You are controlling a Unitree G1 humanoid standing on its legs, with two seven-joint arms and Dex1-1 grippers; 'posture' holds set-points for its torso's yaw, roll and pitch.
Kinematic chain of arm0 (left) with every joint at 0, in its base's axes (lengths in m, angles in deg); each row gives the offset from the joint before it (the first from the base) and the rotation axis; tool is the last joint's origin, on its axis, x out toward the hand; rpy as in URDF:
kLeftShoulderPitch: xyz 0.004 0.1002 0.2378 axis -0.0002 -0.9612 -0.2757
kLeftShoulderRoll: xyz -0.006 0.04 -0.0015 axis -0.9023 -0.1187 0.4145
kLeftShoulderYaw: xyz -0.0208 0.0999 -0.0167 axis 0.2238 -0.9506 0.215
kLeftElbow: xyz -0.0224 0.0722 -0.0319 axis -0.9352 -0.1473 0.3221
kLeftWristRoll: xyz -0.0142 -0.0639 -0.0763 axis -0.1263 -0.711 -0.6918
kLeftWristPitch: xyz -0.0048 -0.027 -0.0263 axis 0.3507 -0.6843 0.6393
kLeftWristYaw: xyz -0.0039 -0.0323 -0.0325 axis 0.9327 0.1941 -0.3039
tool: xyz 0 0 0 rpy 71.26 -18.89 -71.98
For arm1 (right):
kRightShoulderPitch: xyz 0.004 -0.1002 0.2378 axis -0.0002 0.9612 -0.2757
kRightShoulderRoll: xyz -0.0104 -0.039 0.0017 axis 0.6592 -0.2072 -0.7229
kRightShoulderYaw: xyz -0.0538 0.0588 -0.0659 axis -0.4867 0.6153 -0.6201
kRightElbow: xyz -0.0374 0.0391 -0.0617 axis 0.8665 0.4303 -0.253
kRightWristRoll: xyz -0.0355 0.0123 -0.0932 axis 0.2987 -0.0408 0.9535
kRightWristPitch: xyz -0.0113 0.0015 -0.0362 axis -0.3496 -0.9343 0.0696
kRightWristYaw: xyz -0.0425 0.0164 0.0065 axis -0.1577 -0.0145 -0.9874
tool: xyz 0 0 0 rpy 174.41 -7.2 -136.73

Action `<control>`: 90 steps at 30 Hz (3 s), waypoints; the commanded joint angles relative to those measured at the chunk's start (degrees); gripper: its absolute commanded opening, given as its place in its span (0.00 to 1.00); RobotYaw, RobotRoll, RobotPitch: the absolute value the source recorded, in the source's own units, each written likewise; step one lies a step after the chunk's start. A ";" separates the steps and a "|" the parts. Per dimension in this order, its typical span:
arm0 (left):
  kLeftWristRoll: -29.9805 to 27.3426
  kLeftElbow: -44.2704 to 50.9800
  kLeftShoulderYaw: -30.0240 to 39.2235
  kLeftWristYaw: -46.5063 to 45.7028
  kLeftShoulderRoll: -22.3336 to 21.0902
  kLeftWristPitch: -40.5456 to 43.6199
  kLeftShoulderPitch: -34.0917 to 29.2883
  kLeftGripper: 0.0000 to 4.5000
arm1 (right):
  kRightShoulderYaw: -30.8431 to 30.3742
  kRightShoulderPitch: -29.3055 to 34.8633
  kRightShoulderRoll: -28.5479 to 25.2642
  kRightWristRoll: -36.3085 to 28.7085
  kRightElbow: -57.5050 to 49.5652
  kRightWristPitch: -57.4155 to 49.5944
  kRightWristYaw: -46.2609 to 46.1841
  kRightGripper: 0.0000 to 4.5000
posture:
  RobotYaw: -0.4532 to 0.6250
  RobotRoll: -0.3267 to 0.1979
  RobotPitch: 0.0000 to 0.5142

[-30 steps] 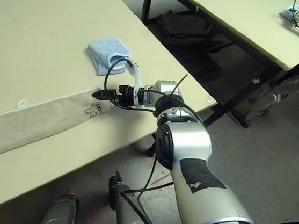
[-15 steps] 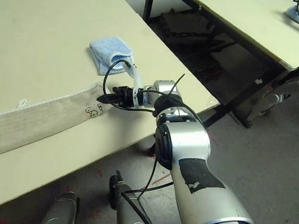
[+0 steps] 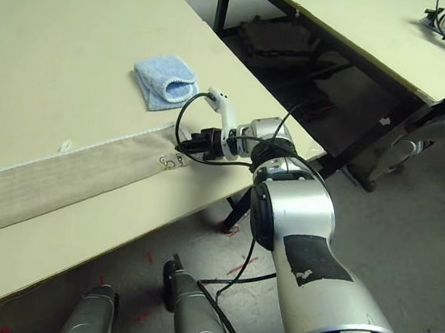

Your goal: Fold the towel and set it aside.

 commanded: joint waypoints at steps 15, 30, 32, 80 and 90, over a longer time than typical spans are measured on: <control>0.67 -1.23 -0.40 0.07 0.79 -1.35 -0.85 1.00 | -4.88 -3.91 -2.56 6.12 0.99 2.89 -1.81 0.00 | 0.43 0.62 0.45; 1.21 -3.20 -1.94 0.29 0.22 -2.14 0.95 1.00 | -13.14 -11.91 2.29 10.22 -1.39 0.33 10.59 0.00 | 0.42 0.62 0.45; 1.29 -3.56 -2.09 0.31 0.19 -2.28 1.08 1.00 | -13.29 -12.33 2.99 9.91 -1.93 -0.67 11.40 0.00 | 0.42 0.62 0.45; 1.35 -6.44 -1.45 0.52 -0.46 -3.88 1.52 1.00 | -19.61 -3.03 11.96 -10.39 -33.65 -29.06 1.38 0.00 | 0.44 0.62 0.44; 1.50 -6.97 -1.11 0.55 -0.75 -4.21 1.52 1.00 | -21.87 -2.06 11.99 -14.65 -37.60 -33.86 2.16 0.05 | 0.44 0.62 0.44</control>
